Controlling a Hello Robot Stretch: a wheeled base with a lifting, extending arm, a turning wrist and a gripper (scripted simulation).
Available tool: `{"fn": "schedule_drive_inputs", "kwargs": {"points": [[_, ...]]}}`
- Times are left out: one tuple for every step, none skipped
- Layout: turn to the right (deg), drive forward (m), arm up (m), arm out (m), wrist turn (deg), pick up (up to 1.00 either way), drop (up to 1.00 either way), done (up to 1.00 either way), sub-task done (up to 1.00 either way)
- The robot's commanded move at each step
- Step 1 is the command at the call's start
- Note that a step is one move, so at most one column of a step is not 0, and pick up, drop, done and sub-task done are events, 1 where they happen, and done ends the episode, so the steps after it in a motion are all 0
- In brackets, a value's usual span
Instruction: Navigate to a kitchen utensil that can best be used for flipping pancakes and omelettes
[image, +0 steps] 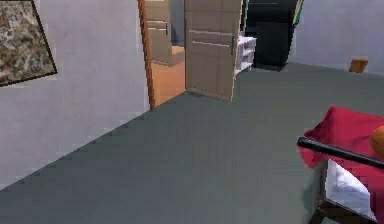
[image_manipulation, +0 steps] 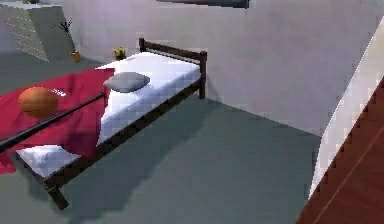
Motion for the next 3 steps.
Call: {"fn": "schedule_drive_inputs", "kwargs": {"points": [[0.0, 1.0, 0.0, 0.0, 0.0, 0.0, 0.0, 0.0, 0.0], [0.0, 1.0, 0.0, 0.0, 0.0, 0.0, 0.0, 0.0, 0.0], [-3.0, 0.0, 0.0, 0.0, 0.0, 0.0, 0.0, 0.0, 0.0]]}}
